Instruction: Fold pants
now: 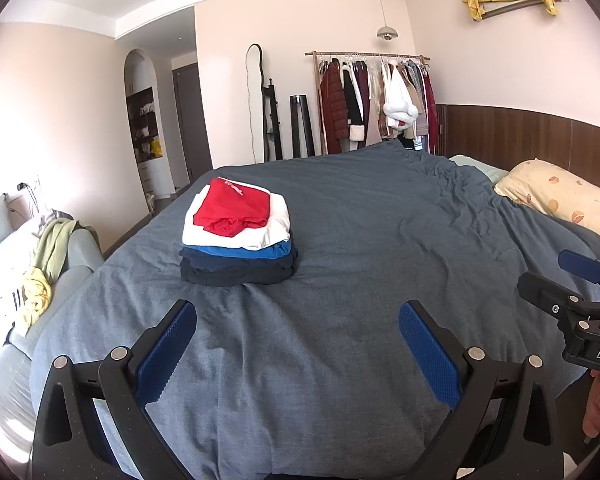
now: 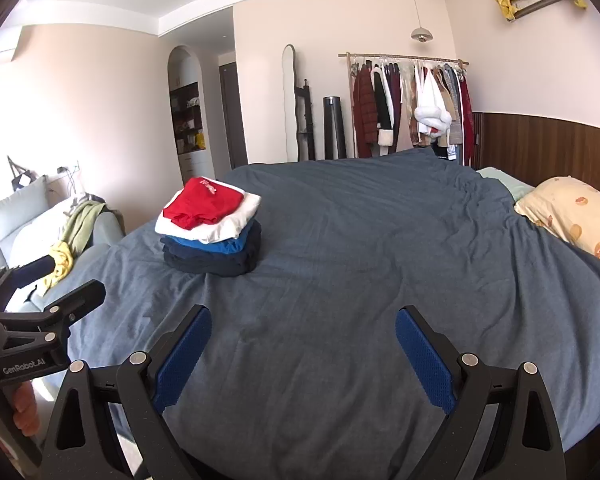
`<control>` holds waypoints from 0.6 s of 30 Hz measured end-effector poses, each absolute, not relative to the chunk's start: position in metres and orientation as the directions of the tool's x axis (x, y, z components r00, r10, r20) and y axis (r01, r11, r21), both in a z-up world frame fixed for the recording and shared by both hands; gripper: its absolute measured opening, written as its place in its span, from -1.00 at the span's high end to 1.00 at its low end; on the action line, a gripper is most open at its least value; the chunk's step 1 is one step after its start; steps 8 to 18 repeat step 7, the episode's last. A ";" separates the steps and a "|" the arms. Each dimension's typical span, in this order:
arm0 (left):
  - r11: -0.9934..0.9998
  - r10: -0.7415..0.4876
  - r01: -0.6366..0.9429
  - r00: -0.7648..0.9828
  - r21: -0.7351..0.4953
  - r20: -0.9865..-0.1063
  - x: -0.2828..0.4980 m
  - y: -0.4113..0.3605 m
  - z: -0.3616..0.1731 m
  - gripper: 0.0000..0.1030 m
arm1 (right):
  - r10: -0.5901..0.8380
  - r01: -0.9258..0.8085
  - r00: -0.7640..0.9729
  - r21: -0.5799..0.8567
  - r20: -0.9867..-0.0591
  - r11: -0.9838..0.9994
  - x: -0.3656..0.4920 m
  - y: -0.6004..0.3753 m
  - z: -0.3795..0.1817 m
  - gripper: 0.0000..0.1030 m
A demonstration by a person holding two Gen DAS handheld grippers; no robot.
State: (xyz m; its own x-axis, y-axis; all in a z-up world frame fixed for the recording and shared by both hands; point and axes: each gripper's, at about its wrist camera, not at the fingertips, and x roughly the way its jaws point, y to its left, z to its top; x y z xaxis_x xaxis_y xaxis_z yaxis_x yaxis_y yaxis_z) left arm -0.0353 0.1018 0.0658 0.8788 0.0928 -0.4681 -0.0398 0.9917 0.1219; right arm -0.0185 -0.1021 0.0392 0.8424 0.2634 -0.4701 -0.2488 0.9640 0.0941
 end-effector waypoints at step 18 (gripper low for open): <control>0.992 0.089 -0.037 0.878 0.119 -0.470 -0.035 0.102 0.066 -1.00 | 0.263 -0.248 0.841 0.095 -0.474 0.964 -0.021 -0.104 0.036 -0.83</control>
